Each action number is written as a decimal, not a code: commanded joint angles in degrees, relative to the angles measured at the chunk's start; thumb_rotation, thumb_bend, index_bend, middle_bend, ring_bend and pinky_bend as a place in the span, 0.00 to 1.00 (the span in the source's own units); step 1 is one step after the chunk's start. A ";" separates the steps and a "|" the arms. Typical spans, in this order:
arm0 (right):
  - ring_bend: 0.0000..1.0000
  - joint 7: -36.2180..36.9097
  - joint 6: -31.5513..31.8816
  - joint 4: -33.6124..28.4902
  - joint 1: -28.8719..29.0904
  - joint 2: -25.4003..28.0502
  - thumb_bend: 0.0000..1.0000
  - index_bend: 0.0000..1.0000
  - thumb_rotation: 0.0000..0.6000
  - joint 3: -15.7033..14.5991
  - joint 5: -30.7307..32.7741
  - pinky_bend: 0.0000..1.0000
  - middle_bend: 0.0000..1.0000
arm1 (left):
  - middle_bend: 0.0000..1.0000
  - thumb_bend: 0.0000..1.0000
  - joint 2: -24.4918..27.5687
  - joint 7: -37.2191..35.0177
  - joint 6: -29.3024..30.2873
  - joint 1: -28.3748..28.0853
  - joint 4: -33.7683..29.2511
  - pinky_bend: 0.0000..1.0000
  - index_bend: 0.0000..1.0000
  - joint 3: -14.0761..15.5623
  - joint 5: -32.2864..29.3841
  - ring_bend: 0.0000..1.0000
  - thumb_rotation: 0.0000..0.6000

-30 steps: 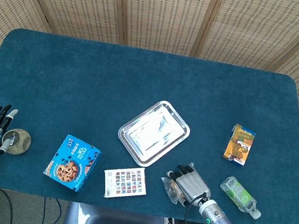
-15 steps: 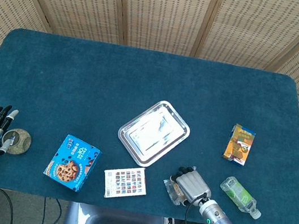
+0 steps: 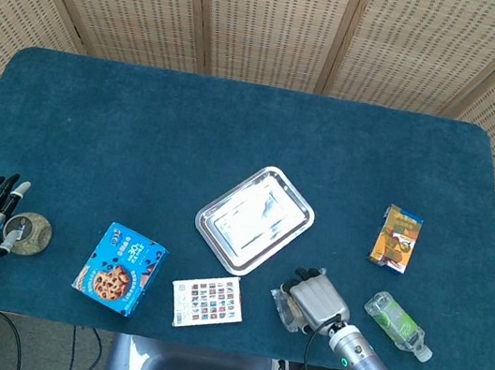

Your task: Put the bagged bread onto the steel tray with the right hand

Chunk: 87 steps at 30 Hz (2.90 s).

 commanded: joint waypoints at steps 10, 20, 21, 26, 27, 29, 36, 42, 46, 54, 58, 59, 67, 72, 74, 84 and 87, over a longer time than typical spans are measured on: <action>0.17 -8.23 0.32 -5.62 4.96 1.92 0.34 0.37 1.00 2.63 7.54 0.23 0.42 | 0.00 0.43 0.09 -0.20 -0.13 -0.05 -0.21 0.00 0.00 -0.02 0.01 0.00 1.00; 0.17 -10.72 -0.86 -5.08 9.66 0.06 0.34 0.37 1.00 4.70 13.19 0.23 0.42 | 0.00 0.42 0.18 -0.74 -0.51 -0.16 -0.04 0.00 0.00 0.05 0.00 0.00 1.00; 0.17 -10.68 -1.10 -4.80 10.12 -0.17 0.34 0.37 1.00 4.90 13.56 0.23 0.42 | 0.00 0.42 0.25 -0.84 -0.33 -0.09 -0.08 0.00 0.00 0.03 0.05 0.00 1.00; 0.17 -10.26 -2.92 -2.22 13.23 -1.38 0.34 0.37 1.00 6.67 15.65 0.23 0.42 | 0.00 0.43 0.62 -1.47 -0.07 0.08 -0.19 0.00 0.00 -0.20 -0.20 0.00 1.00; 0.17 -10.04 -3.37 -1.75 13.80 -1.50 0.34 0.37 1.00 6.94 16.23 0.23 0.42 | 0.00 0.43 0.63 -1.51 -0.15 0.06 -0.16 0.00 0.00 -0.20 -0.24 0.00 1.00; 0.17 -9.40 -4.15 -0.86 14.85 -1.67 0.34 0.37 1.00 7.56 17.23 0.23 0.42 | 0.00 0.42 0.64 -1.58 -0.43 -0.03 -0.09 0.00 0.00 -0.17 -0.34 0.00 1.00; 0.17 -7.69 -6.79 2.96 18.74 -2.56 0.34 0.37 1.00 9.12 20.44 0.23 0.42 | 0.00 0.42 0.62 -1.94 -1.19 -0.26 0.03 0.00 0.00 -0.23 -0.83 0.00 1.00; 0.17 -7.12 -9.25 6.99 22.51 -4.15 0.34 0.37 1.00 9.86 24.13 0.23 0.42 | 0.00 0.42 0.70 -2.58 -1.93 -0.46 0.27 0.00 0.00 -0.14 -1.09 0.00 1.00; 0.17 -6.57 -10.51 9.34 24.69 -5.27 0.34 0.37 1.00 9.88 25.93 0.23 0.42 | 0.00 0.42 0.80 -3.15 -2.16 -0.46 0.57 0.00 0.00 -0.12 -1.25 0.00 1.00; 0.17 -5.04 -13.63 14.81 29.30 -7.81 0.34 0.37 1.00 10.42 28.30 0.23 0.42 | 0.00 0.43 1.23 -4.66 -2.31 -0.31 0.91 0.00 0.00 -0.46 -2.05 0.00 1.00; 0.17 -4.18 -14.78 16.72 30.96 -8.52 0.34 0.37 1.00 10.28 29.02 0.23 0.42 | 0.00 0.43 1.40 -5.20 -2.38 -0.24 1.03 0.00 0.00 -0.44 -2.13 0.00 1.00; 0.17 -3.94 -15.08 17.23 31.40 -8.69 0.34 0.37 1.00 10.26 29.16 0.23 0.42 | 0.00 0.42 1.40 -5.33 -2.49 -0.22 1.14 0.00 0.00 -0.41 -2.21 0.00 1.00; 0.17 -1.18 -17.57 21.54 34.33 -10.26 0.34 0.37 1.00 9.73 29.36 0.23 0.42 | 0.00 0.43 1.54 -6.58 -2.99 -0.15 1.74 0.00 0.00 -0.49 -2.85 0.00 1.00; 0.17 0.47 -19.06 24.46 35.91 -11.52 0.34 0.37 1.00 9.62 29.43 0.23 0.42 | 0.00 0.42 1.76 -7.17 -3.31 -0.20 1.87 0.00 0.00 -0.58 -3.12 0.00 1.00; 0.17 1.04 -19.65 25.62 36.50 -11.96 0.34 0.37 1.00 9.47 29.41 0.23 0.42 | 0.00 0.42 1.84 -7.49 -3.40 -0.20 1.98 0.00 0.00 -0.63 -3.23 0.00 1.00; 0.17 3.97 -21.61 30.00 38.90 -13.72 0.34 0.37 1.00 8.50 29.44 0.23 0.42 | 0.00 0.42 2.20 -8.75 -3.31 0.13 2.21 0.00 0.00 -0.54 -3.30 0.00 1.00; 0.17 4.57 -21.71 30.05 39.32 -13.65 0.34 0.37 1.00 8.12 29.69 0.23 0.42 | 0.00 0.42 2.30 -9.03 -3.17 0.27 2.25 0.00 0.00 -0.54 -3.30 0.00 1.00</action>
